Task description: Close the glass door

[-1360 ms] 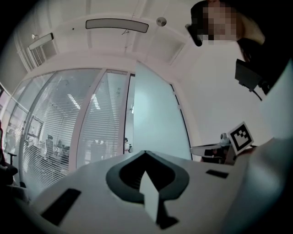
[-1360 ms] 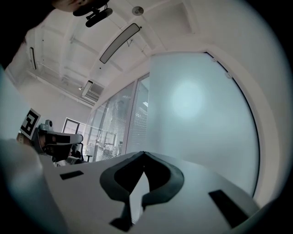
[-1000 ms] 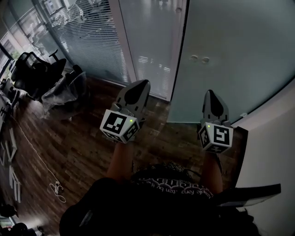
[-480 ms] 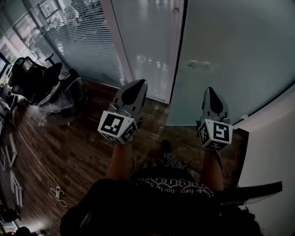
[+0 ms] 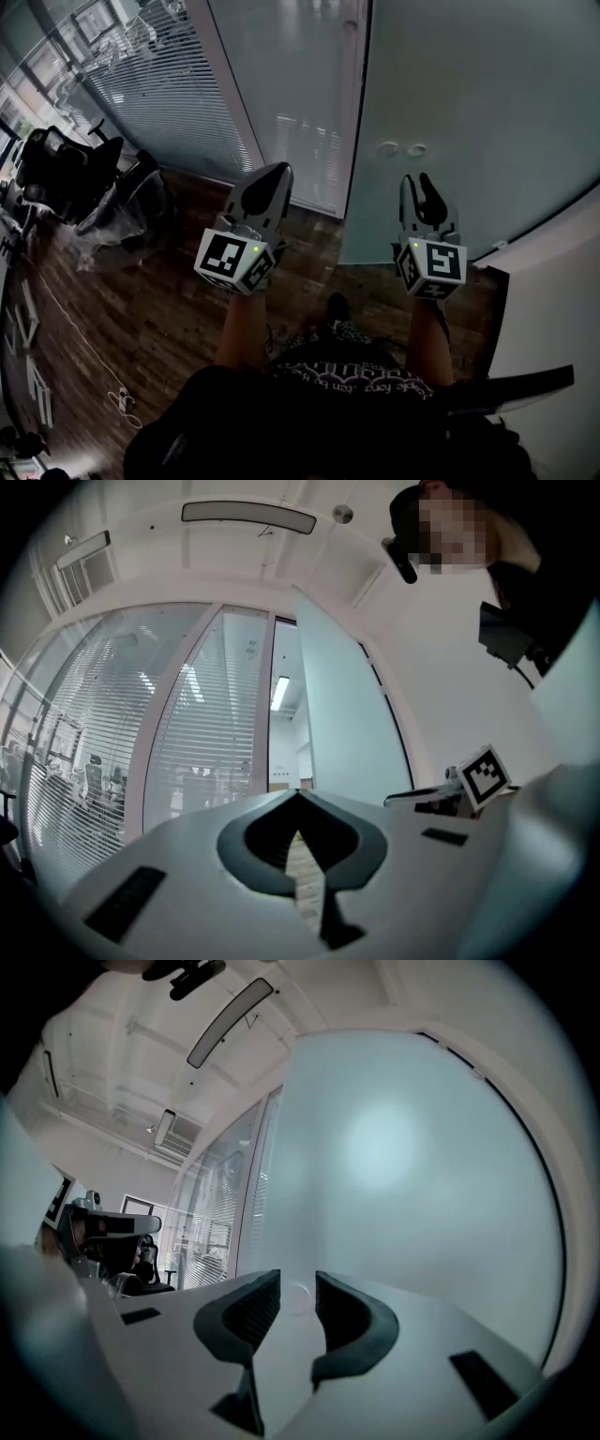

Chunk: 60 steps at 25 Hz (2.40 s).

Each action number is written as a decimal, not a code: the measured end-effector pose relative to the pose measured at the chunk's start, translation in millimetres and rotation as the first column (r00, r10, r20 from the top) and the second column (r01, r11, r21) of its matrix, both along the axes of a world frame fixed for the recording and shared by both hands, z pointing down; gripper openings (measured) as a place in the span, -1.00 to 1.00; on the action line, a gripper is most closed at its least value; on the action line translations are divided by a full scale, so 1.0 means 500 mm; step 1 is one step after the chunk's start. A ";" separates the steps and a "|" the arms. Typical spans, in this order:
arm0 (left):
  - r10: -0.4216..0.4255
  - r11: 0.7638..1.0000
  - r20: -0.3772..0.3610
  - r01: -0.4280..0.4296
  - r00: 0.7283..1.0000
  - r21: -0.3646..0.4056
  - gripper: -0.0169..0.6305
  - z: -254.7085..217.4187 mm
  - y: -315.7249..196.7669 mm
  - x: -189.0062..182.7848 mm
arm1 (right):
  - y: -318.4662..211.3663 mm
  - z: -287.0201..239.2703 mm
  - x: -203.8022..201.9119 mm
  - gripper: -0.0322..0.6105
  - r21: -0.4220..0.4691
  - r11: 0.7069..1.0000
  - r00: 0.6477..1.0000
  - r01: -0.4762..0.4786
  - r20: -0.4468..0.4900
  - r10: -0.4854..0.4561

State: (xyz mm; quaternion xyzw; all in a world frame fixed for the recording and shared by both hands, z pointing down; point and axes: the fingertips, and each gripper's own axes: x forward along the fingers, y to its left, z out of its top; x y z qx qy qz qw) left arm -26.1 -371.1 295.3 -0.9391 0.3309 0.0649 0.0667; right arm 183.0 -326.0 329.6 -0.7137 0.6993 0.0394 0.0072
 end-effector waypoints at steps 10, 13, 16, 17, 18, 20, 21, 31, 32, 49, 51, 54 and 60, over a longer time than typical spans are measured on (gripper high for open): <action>-0.018 0.999 0.006 0.019 1.000 -0.026 -0.94 0.023 -0.086 0.023 | -0.109 0.067 0.027 -0.50 -0.097 0.995 1.000 0.020 0.007 -0.019; -0.029 0.999 0.006 0.029 1.000 -0.034 -0.94 0.032 -0.106 0.025 | -0.133 0.086 0.041 -0.49 -0.119 0.993 1.000 0.009 0.022 -0.007; -0.029 0.999 0.007 0.029 1.000 -0.043 -0.94 0.037 -0.123 0.032 | -0.151 0.098 0.054 -0.47 -0.145 0.989 0.999 -0.010 0.030 0.015; -0.025 0.999 0.006 0.025 1.000 -0.045 -0.94 0.039 -0.126 0.036 | -0.157 0.102 0.057 -0.46 -0.155 0.988 0.999 -0.016 0.031 0.021; -0.021 0.999 0.008 0.022 1.000 -0.046 -0.94 0.042 -0.130 0.040 | -0.163 0.107 0.060 -0.46 -0.167 0.986 0.999 -0.021 0.031 0.026; -0.021 0.998 0.021 0.022 1.000 -0.053 -0.94 0.049 -0.135 0.048 | -0.174 0.117 0.065 -0.45 -0.190 0.981 0.999 -0.028 0.031 0.034; -0.021 0.998 0.028 0.022 0.999 -0.057 -0.94 0.052 -0.138 0.051 | -0.179 0.120 0.066 -0.45 -0.197 0.980 0.999 -0.028 0.035 0.036; -0.060 0.995 0.034 0.063 0.998 -0.084 -0.94 0.060 -0.174 0.032 | -0.216 0.102 0.068 -0.50 -0.182 0.982 0.996 -0.060 0.048 0.070; -0.062 0.994 0.034 0.064 0.998 -0.085 -0.94 0.061 -0.178 0.032 | -0.220 0.101 0.069 -0.50 -0.178 0.981 0.996 -0.069 0.047 0.079; -0.095 0.995 -0.002 0.095 0.995 -0.037 -0.94 0.024 -0.275 0.051 | -0.340 0.103 0.102 -0.50 -0.179 0.983 0.999 -0.027 0.041 0.035; -0.101 0.994 -0.016 0.100 0.995 -0.034 -0.94 0.017 -0.290 0.060 | -0.356 0.100 0.105 -0.50 -0.208 0.978 0.999 -0.022 0.043 0.032; -0.103 0.994 -0.023 0.102 0.994 -0.023 -0.94 0.010 -0.304 0.076 | -0.379 0.102 0.120 -0.50 -0.227 0.974 0.998 -0.026 0.041 0.036; -0.119 0.993 -0.027 0.118 0.993 -0.025 -0.94 0.010 -0.335 0.075 | -0.429 0.098 0.138 -0.51 -0.230 0.973 0.998 -0.036 0.048 0.048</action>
